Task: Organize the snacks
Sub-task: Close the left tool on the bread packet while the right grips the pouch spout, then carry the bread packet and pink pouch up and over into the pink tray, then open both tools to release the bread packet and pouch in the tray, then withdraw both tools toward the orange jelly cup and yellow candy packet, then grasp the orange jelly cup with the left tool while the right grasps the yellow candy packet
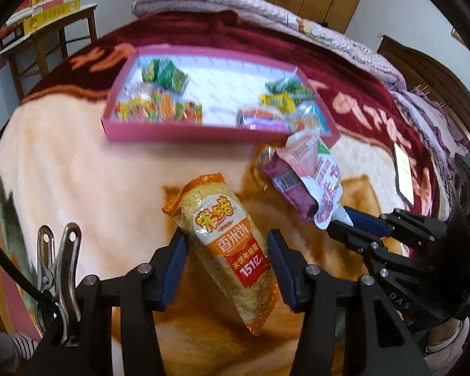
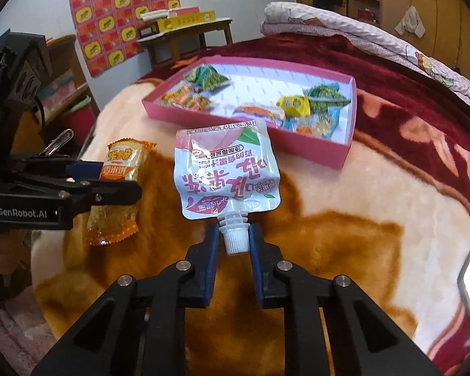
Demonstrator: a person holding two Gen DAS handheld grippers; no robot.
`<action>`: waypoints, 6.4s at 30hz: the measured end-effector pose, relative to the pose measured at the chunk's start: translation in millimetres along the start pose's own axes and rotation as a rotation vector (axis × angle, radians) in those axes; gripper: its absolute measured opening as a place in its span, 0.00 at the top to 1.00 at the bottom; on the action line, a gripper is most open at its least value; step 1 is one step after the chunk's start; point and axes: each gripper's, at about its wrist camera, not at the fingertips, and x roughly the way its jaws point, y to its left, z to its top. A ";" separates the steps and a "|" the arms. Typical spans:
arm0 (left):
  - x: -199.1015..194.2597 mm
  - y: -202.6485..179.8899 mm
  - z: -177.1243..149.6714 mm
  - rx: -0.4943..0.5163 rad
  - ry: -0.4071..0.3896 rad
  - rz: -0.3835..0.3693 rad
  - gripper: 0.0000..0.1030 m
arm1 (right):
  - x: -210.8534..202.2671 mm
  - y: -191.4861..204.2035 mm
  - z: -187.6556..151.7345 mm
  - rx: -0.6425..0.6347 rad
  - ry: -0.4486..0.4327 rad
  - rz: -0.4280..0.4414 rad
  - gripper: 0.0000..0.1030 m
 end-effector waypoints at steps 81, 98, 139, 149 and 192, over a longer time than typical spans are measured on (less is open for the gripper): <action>23.6 32.7 108.6 0.033 -0.213 0.057 0.38 | 43.7 -42.2 105.1 0.164 -0.144 -0.037 0.64; 31.8 -3.2 69.4 0.103 -0.109 0.003 0.38 | 18.0 -48.8 73.3 0.217 -0.092 -0.027 0.64; 70.8 -33.9 44.6 0.179 -0.021 -0.047 0.77 | 26.9 -51.1 52.9 0.227 -0.032 0.000 0.64; 52.2 -22.5 45.5 0.155 -0.067 -0.044 0.77 | 39.1 -42.6 52.7 0.207 -0.001 0.013 0.64; 34.2 15.2 70.4 0.083 -0.143 -0.002 0.77 | 48.5 -15.1 54.8 0.100 0.007 0.037 0.82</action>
